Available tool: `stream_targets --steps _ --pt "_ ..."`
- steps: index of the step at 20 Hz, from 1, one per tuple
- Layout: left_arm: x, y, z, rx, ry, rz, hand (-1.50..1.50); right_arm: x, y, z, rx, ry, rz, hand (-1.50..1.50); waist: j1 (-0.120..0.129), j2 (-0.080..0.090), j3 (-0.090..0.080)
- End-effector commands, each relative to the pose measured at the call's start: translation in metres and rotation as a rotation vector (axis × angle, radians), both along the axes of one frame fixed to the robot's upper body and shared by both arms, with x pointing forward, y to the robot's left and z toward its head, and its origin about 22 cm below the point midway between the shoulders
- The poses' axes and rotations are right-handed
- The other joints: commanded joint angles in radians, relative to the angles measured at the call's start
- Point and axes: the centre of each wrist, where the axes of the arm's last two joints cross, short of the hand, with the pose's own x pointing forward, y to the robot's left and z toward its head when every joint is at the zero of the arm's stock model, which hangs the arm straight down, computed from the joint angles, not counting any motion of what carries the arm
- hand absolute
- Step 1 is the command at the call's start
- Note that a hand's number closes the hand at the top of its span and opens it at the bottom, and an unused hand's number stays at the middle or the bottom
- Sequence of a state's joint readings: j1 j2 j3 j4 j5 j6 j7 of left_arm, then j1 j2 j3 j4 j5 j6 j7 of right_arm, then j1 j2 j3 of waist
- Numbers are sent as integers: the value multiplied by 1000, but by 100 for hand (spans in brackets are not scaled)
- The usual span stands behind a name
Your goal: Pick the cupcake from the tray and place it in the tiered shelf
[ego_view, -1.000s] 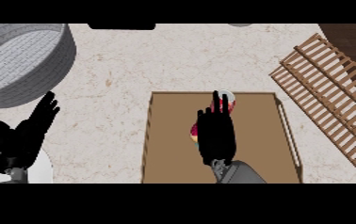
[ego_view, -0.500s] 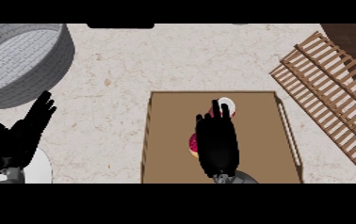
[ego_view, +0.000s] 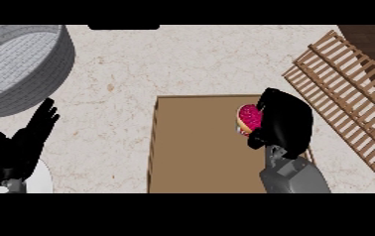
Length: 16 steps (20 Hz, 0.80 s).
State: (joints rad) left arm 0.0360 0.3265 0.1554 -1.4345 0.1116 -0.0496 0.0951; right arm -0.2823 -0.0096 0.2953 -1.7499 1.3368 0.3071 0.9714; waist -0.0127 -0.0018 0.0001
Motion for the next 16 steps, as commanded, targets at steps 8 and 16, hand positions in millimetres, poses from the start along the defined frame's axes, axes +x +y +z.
stream_targets --steps 8,16 --pt "-3 16 -6 12 5 5 0 -32 -24 103 305 -304 -285 150 6 -3 -2" --pt "3 -2 -1 15 6 -12 0 -73 -34 148 285 -501 -338 150 3 -5 -2"
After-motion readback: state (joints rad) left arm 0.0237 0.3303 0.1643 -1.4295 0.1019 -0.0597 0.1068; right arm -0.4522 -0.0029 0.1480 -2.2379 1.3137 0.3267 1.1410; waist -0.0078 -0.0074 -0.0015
